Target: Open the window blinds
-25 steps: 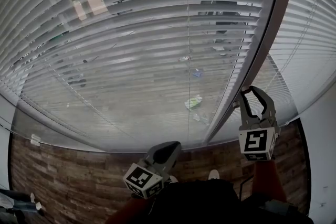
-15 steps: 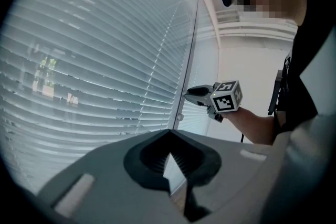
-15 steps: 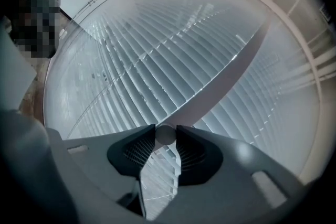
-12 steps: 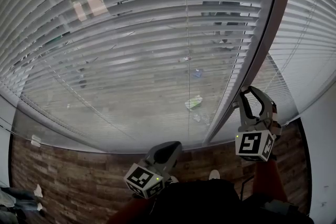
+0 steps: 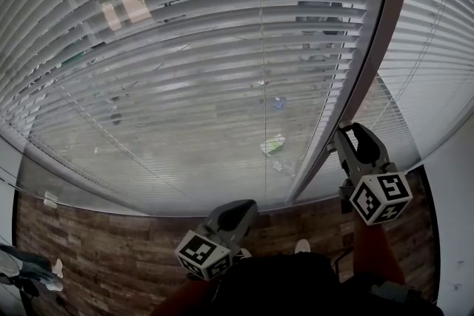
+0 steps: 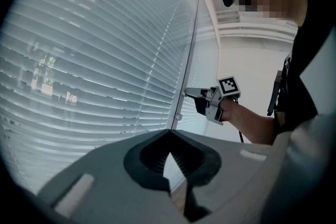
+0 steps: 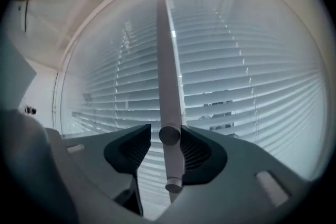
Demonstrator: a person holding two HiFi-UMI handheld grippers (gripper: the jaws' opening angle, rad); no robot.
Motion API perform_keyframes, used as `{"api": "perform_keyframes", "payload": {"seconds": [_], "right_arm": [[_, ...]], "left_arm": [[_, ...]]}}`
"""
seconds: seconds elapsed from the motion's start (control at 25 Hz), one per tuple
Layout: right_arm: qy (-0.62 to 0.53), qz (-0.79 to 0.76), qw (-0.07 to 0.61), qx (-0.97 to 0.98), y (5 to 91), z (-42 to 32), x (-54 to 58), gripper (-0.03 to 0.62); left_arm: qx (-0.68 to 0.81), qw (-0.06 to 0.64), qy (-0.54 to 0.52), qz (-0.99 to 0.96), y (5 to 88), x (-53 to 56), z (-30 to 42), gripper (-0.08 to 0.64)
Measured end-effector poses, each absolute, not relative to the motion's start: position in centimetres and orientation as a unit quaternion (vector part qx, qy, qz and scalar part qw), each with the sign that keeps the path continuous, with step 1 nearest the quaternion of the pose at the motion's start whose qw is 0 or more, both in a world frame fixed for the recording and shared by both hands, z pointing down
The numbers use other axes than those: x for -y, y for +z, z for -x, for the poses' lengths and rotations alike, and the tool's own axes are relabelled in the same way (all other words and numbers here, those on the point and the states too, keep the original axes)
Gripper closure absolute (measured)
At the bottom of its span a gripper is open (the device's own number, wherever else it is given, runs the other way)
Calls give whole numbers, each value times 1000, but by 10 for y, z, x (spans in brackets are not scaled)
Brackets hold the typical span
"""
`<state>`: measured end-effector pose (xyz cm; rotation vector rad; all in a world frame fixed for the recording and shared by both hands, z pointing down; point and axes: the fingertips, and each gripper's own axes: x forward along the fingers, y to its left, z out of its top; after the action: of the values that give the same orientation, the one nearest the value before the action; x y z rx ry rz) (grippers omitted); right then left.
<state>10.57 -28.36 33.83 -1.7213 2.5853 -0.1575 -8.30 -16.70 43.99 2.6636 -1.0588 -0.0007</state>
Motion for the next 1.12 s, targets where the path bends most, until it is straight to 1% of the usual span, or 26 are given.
{"api": "perform_keyframes", "payload": {"seconds": [0.08,0.2,0.32,0.44,0.64,1.12], "right_arm": [[-73,555,26,-828,341,-109,286,393],[-74,559,20,-825,344,-111,287,396],[-71,558,15,-827,344,-109,287,409],[-68,558,13,-827,344,-108,287,437],[-60,559,5,-827,344,-108,288,439],[-9,561,-46,-826,343,-107,288,440]], "left_arm": [[365,142,-1,-920,441,166,83,560],[363,141,1,-921,440,165,83,560],[365,142,0,-920,438,165,84,560],[364,140,2,-921,439,164,84,560],[367,134,3,-921,437,166,85,560],[365,134,3,-921,438,166,84,560]]}}
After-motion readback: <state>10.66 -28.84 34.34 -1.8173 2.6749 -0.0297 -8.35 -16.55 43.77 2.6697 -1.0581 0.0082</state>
